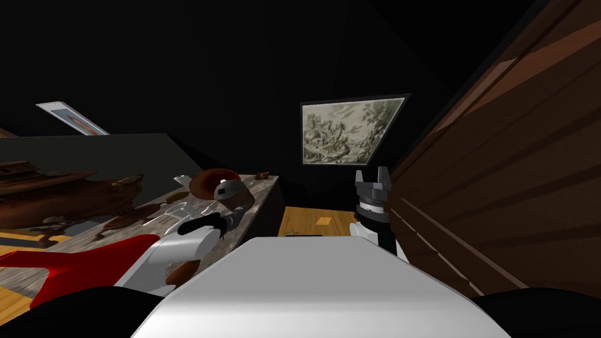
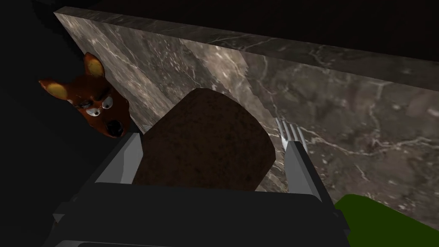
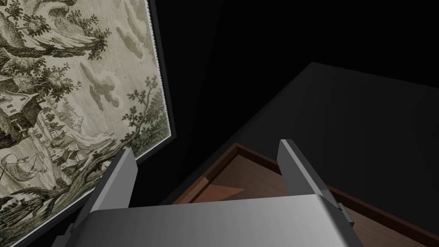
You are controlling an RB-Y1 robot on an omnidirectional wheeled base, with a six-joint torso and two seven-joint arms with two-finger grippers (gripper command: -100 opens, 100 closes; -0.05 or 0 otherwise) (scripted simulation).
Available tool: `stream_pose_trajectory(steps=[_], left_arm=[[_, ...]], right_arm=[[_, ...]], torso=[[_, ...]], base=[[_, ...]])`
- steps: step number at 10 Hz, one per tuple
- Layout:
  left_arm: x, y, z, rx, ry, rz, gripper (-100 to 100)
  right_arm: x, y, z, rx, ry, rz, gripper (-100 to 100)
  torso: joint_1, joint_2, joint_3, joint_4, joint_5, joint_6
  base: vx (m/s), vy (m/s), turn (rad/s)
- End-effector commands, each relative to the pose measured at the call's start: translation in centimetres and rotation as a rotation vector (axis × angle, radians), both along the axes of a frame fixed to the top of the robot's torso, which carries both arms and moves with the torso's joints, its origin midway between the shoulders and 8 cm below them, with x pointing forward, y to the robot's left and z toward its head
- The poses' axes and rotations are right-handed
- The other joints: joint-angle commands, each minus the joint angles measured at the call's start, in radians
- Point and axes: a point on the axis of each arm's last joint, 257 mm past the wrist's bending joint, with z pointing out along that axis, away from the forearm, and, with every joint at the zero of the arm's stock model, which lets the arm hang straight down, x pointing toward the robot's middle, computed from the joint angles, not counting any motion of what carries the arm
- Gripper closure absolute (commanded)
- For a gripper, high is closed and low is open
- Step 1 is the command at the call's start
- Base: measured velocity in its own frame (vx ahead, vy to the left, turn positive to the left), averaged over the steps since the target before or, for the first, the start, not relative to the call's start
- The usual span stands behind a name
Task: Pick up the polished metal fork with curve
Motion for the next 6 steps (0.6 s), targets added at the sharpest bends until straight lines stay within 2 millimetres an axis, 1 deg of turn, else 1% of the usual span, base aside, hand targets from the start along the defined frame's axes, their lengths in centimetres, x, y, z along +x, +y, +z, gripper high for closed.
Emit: stream_pose_trajectory(steps=[1, 4, 6], left_arm=[[-1.1, 0.3, -0.7, -0.003, 0.050, 0.009, -100], [-3.4, 1.3, -2.1, -0.012, 0.150, 0.034, -100], [-4.9, 1.7, -2.8, -0.020, 0.211, 0.048, -100]], right_arm=[[0.0, 0.0, 0.0, 0.000, 0.000, 0.000, 0], [0.0, 0.0, 0.0, 0.000, 0.000, 0.000, 0], [0.0, 0.0, 0.0, 0.000, 0.000, 0.000, 0]], torso=[[0.000, 0.000, 0.000, 0.000, 0.000, 0.000], [0.000, 0.000, 0.000, 0.000, 0.000, 0.000], [0.000, 0.001, 0.001, 0.000, 0.000, 0.000]], base=[[0.092, 0.006, 0.038], [0.097, 0.006, 0.058], [0.073, 0.000, 0.054]])
